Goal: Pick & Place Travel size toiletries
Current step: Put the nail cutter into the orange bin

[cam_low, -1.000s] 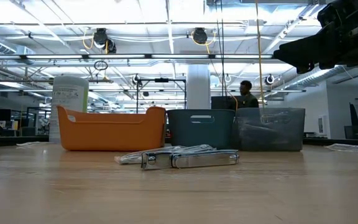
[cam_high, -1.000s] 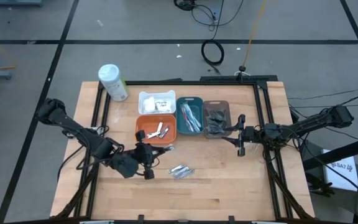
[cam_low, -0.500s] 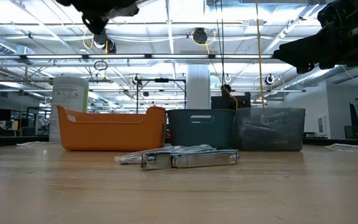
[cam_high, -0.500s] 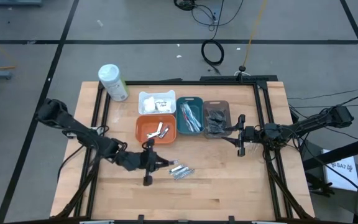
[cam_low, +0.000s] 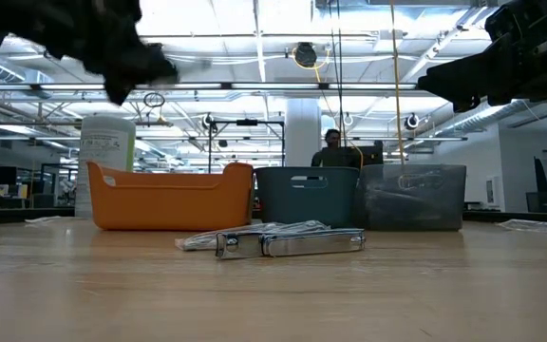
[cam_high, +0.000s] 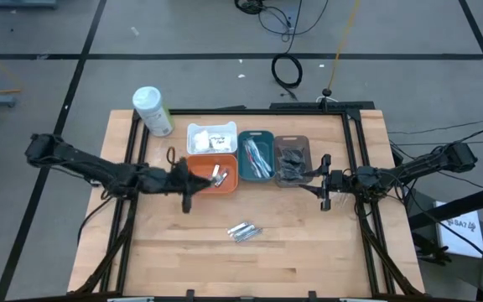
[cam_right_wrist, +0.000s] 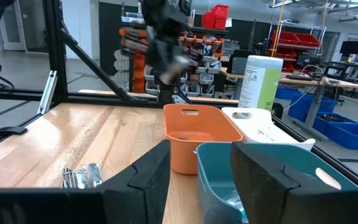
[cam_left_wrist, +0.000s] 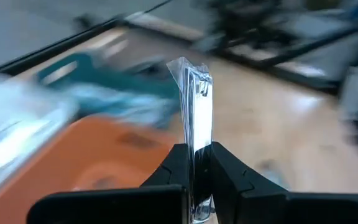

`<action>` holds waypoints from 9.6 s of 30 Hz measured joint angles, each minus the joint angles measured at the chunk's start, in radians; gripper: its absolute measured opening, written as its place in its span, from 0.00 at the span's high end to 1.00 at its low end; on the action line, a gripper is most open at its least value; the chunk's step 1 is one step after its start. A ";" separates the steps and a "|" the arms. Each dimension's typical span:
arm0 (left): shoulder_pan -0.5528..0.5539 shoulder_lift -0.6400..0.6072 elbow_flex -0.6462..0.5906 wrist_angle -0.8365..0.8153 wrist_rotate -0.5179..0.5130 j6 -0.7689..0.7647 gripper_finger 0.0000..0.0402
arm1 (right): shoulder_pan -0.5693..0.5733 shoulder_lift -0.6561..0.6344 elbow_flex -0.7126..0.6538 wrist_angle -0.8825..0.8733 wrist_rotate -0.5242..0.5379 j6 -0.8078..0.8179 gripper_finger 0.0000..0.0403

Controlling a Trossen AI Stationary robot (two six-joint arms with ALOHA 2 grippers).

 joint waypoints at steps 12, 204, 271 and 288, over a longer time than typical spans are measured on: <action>0.117 0.067 -0.006 -0.258 -0.099 -0.252 0.91 | 0.000 0.000 0.000 -0.001 0.000 0.000 0.61; -0.189 1.046 0.755 -0.483 0.023 -0.161 0.90 | 0.000 0.003 0.000 -0.001 0.000 0.000 0.61; 0.112 0.271 0.079 -0.301 -0.211 -0.425 0.91 | 0.000 0.003 0.000 -0.001 0.000 0.000 0.61; 0.113 0.271 0.077 -0.297 -0.210 -0.428 0.82 | 0.000 0.003 0.000 -0.001 0.000 0.000 0.61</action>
